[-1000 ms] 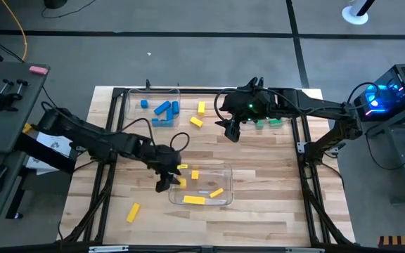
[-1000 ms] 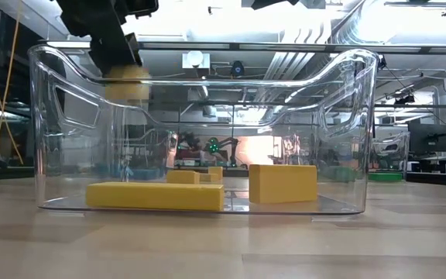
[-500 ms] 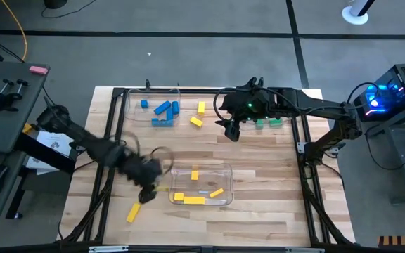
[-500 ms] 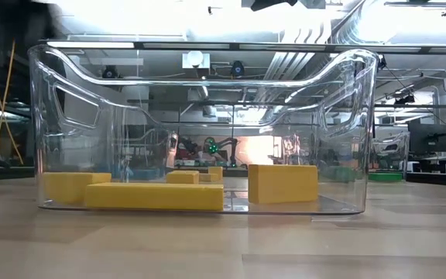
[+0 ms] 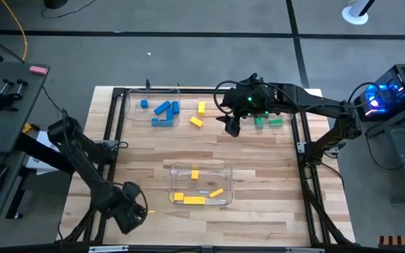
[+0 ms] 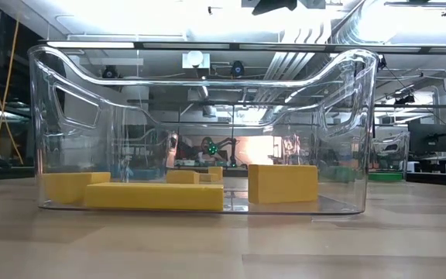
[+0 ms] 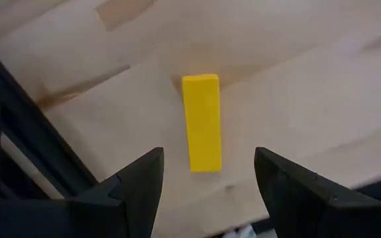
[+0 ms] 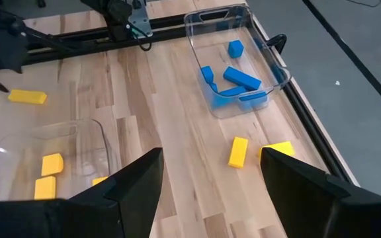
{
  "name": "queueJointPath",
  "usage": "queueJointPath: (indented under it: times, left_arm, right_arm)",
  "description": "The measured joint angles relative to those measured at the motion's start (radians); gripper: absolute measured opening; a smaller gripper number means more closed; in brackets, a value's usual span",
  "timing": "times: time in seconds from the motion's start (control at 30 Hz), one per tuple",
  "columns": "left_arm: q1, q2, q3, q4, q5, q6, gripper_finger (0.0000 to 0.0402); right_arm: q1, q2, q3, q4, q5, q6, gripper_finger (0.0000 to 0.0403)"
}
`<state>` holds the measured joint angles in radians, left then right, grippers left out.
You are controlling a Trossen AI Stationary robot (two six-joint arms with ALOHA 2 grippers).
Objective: Sort blocks
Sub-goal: Put the yellow block into the center transparent bin
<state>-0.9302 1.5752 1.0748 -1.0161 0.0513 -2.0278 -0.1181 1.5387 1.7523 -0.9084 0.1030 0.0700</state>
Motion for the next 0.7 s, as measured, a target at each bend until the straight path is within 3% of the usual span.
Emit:
queueJointPath:
  times: [0.43, 0.7]
  left_arm:
    - [0.014, 0.165, -0.001, 0.086, 0.048, 0.054, 0.0223]
    - [0.014, 0.166, -0.113, 0.249, 0.086, 0.015, 0.0223]
  right_arm:
    - [-0.002, 0.000, 0.000, 0.000, -0.006, 0.000, 0.0252]
    - [-0.002, 0.000, 0.000, 0.000, -0.010, 0.000, 0.0252]
